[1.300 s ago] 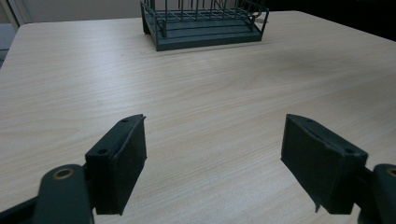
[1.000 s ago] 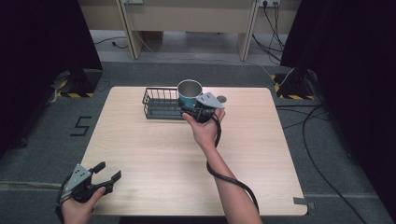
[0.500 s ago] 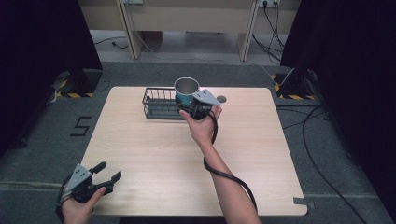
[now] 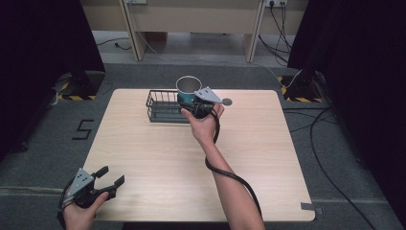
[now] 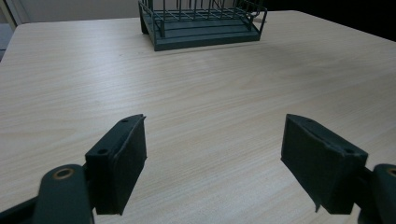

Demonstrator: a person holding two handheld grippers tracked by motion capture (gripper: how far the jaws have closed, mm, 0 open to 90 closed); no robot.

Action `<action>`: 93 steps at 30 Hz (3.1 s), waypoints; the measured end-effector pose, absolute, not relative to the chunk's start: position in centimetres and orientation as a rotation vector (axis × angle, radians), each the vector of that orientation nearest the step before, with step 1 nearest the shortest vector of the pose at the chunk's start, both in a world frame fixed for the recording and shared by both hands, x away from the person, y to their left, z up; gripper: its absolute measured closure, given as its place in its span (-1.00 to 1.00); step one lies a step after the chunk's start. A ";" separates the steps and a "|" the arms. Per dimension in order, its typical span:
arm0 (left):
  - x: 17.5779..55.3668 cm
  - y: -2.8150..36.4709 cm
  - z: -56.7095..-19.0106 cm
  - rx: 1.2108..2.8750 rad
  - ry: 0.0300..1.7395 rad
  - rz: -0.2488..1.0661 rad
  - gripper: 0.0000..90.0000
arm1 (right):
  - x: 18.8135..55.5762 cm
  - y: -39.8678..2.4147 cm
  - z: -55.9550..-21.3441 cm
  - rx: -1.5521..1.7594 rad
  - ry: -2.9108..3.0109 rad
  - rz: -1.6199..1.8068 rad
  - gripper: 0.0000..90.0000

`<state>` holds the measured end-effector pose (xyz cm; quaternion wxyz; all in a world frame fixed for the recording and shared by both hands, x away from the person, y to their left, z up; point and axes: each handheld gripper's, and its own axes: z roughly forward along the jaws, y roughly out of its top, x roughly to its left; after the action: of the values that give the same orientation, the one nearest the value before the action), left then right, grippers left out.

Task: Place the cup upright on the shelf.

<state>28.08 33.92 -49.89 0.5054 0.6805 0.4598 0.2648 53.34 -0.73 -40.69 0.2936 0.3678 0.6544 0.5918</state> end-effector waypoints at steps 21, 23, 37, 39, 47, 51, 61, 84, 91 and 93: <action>28.1 33.8 -49.9 1.641 1.104 0.637 -0.52 | 55.6 0.7 -40.2 1.000 1.756 1.559 -0.60; 28.1 33.8 -49.9 1.641 1.105 0.637 -0.52 | 55.8 0.8 -40.2 0.999 1.757 1.555 -0.60; 28.1 33.8 -49.9 1.643 1.101 0.640 -0.52 | 57.2 1.7 -40.5 1.033 1.770 1.544 -0.60; 28.1 33.8 -49.9 1.644 1.100 0.640 -0.52 | 57.4 1.8 -40.5 1.032 1.772 1.539 -0.60; 28.2 33.8 -49.9 1.649 1.098 0.641 -0.52 | 58.0 2.3 -40.5 1.039 1.780 1.530 -0.60; 28.2 33.8 -49.9 1.653 1.095 0.642 -0.51 | 58.3 2.6 -40.8 1.050 1.786 1.525 -0.60; 28.2 33.8 -49.9 1.654 1.093 0.645 -0.51 | 58.8 3.0 -41.6 1.084 1.795 1.510 -0.60; 28.3 33.8 -50.0 1.655 1.086 0.640 -0.51 | 60.0 4.5 -43.1 1.134 1.819 1.436 -0.60; 28.3 33.9 -50.0 1.656 1.085 0.638 -0.51 | 60.2 4.8 -43.6 1.143 1.835 1.408 -0.61; 28.3 33.9 -50.0 1.657 1.084 0.637 -0.52 | 60.2 4.9 -43.8 1.143 1.840 1.400 -0.61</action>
<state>28.27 33.87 -49.96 0.5063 0.6868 0.4496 0.2642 60.20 4.88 -43.76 0.2775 0.4257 0.6853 0.5216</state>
